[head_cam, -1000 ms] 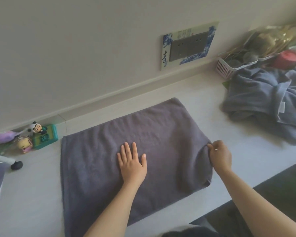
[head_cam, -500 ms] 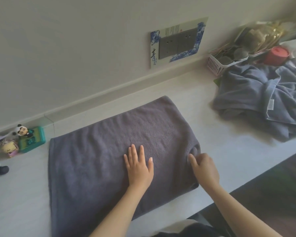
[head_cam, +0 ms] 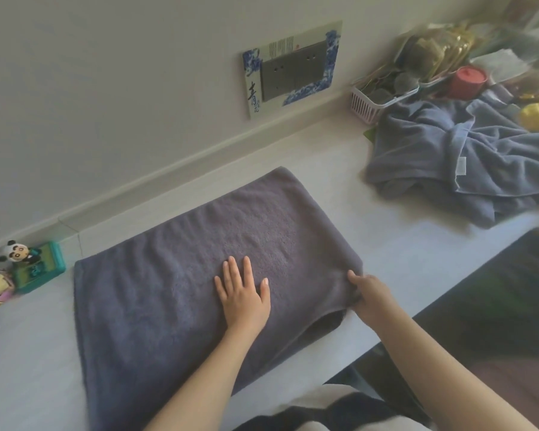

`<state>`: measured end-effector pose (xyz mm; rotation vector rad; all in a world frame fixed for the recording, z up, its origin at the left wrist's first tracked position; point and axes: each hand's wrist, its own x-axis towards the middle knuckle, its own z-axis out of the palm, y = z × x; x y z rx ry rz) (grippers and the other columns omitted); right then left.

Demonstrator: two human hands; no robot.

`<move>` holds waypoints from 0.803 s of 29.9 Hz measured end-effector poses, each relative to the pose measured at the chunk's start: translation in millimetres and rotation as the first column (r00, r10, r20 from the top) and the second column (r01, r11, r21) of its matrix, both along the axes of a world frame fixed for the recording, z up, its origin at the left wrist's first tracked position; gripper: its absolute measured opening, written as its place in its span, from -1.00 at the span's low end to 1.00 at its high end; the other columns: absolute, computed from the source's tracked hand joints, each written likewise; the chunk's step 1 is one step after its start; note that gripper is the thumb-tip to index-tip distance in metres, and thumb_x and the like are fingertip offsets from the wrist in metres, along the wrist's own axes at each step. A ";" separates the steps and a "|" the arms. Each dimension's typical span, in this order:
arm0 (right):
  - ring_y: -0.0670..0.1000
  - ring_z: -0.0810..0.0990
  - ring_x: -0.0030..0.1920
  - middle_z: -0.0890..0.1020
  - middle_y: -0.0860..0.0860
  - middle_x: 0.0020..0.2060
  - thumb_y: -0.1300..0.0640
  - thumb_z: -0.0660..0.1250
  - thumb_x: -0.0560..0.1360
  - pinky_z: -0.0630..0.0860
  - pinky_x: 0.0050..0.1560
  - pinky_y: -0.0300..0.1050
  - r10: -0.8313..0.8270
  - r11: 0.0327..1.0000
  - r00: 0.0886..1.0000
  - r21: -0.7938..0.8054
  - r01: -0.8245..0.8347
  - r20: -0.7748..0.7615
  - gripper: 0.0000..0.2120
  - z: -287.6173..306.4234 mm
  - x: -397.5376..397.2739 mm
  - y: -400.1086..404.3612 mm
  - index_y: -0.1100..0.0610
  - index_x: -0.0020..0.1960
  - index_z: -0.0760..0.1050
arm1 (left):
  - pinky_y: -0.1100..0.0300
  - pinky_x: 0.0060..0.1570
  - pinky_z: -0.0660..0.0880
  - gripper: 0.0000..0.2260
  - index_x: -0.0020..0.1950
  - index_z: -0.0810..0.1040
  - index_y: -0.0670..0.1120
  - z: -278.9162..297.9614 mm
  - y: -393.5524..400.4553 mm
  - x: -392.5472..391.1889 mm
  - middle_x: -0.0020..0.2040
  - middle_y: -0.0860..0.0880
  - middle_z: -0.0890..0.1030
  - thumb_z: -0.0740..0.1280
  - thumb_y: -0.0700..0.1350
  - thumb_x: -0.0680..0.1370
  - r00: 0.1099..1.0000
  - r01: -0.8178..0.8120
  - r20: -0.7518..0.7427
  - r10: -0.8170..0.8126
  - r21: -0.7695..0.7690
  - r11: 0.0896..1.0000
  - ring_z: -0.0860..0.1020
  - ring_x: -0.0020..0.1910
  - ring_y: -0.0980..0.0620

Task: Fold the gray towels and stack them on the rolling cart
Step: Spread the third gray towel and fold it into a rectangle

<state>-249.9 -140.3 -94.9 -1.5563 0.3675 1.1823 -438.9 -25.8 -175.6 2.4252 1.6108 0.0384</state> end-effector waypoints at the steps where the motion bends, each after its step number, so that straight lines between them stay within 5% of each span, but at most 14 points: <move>1: 0.19 0.54 0.05 0.47 0.22 0.16 0.28 0.27 0.54 0.55 -0.29 -0.03 -0.107 0.991 0.988 0.063 0.115 -0.107 -0.65 3.7 -0.2 -3.7 0.37 0.28 0.33 | -0.23 0.34 0.22 -0.41 0.41 0.39 -0.17 0.0 -0.8 -0.3 0.40 -0.29 0.36 0.05 0.15 0.50 1.000 0.002 0.003 -0.002 -0.001 1.000 0.36 0.38 -0.25; 4: 0.14 0.53 -0.06 0.42 0.22 0.11 0.39 0.25 0.50 0.57 -0.47 -0.13 -0.265 0.944 0.924 0.119 0.307 -0.278 -0.66 16.5 0.2 -8.8 0.34 0.27 0.33 | -0.20 0.42 0.02 -0.35 0.51 0.20 -0.12 1.1 -1.1 -1.4 0.50 -0.25 0.19 -0.09 0.20 0.51 1.000 -0.012 -0.024 0.011 -0.035 0.999 0.17 0.49 -0.20; 6: 0.14 0.52 0.07 0.39 0.21 0.18 0.41 0.21 0.52 0.57 -0.38 -0.12 -0.361 0.899 0.884 0.142 0.415 -0.296 -0.60 20.2 1.4 -11.5 0.28 0.34 0.31 | -0.15 0.45 -0.13 -0.34 0.55 0.06 -0.09 -0.4 -0.9 -2.5 0.54 -0.22 0.04 -0.14 0.22 0.52 0.999 0.005 -0.044 -0.006 -0.027 1.000 0.02 0.53 -0.16; 8: 0.10 0.44 0.26 0.38 0.13 0.26 0.39 0.18 0.54 0.49 -0.14 -0.21 -0.418 0.891 0.894 0.120 0.439 -0.163 -0.58 22.4 3.8 -13.1 0.18 0.37 0.32 | -0.14 0.45 -0.20 -0.37 0.56 -0.04 -0.07 0.5 0.0 -2.4 0.56 -0.20 -0.05 -0.12 0.20 0.55 0.998 -0.001 -0.064 -0.001 -0.040 0.999 -0.07 0.54 -0.13; 11: -0.01 0.50 0.12 0.51 0.03 0.10 0.40 0.19 0.53 0.42 -0.08 -0.31 -0.422 0.906 0.870 0.086 0.414 0.254 -0.72 26.0 -1.3 -23.9 0.11 0.14 0.47 | -0.14 0.45 -0.23 -0.40 0.56 -0.12 -0.06 5.1 -1.7 -4.0 0.56 -0.18 -0.13 -0.03 0.18 0.61 0.997 0.016 -0.073 -0.020 -0.057 0.998 -0.14 0.54 -0.12; 14: -0.01 0.52 0.03 0.53 0.00 0.03 0.42 0.14 0.51 0.50 -0.04 -0.19 -0.242 0.957 0.808 -0.003 0.289 0.537 -0.67 22.0 -13.1 -31.2 0.12 0.14 0.50 | -0.14 0.45 -0.24 -0.39 0.56 -0.14 -0.06 9.4 -2.2 -2.9 0.56 -0.18 -0.16 -0.01 0.18 0.61 0.997 0.024 -0.071 -0.029 -0.073 0.997 -0.17 0.53 -0.11; 18: 0.06 0.50 0.09 0.50 0.06 0.21 0.37 0.16 0.50 0.49 0.07 -0.08 0.115 0.972 0.777 -0.231 0.040 0.619 -0.60 -1.1 -22.2 -33.2 0.09 0.26 0.47 | -0.15 0.45 -0.25 -0.38 0.55 -0.18 -0.06 11.6 -2.0 -4.3 0.55 -0.18 -0.20 -0.04 0.19 0.61 0.995 0.037 -0.091 -0.047 -0.105 0.994 -0.20 0.53 -0.12; 20: 0.12 0.36 0.31 0.40 0.09 0.36 0.28 0.21 0.50 0.31 0.33 0.06 0.340 0.903 0.658 -0.428 -0.029 0.672 -0.59 -15.2 -22.7 -36.1 0.04 0.31 0.46 | -0.16 0.45 -0.24 -0.37 0.56 -0.15 -0.07 14.7 -1.9 -4.9 0.55 -0.20 -0.20 -0.03 0.19 0.61 0.994 0.046 -0.095 -0.058 -0.119 0.992 -0.20 0.53 -0.13; 24: 0.12 -0.03 0.52 0.10 0.08 0.52 0.08 0.17 0.57 -0.07 0.47 0.06 0.689 0.724 0.164 -0.666 -0.177 0.706 -0.55 -31.1 -35.8 -28.3 -0.02 0.45 0.27 | -0.21 0.41 -0.13 -0.38 0.53 0.16 -0.11 16.7 -9.1 -4.8 0.53 -0.25 0.09 0.04 0.19 0.55 0.978 0.204 -0.042 -0.204 -0.002 0.979 0.05 0.50 -0.24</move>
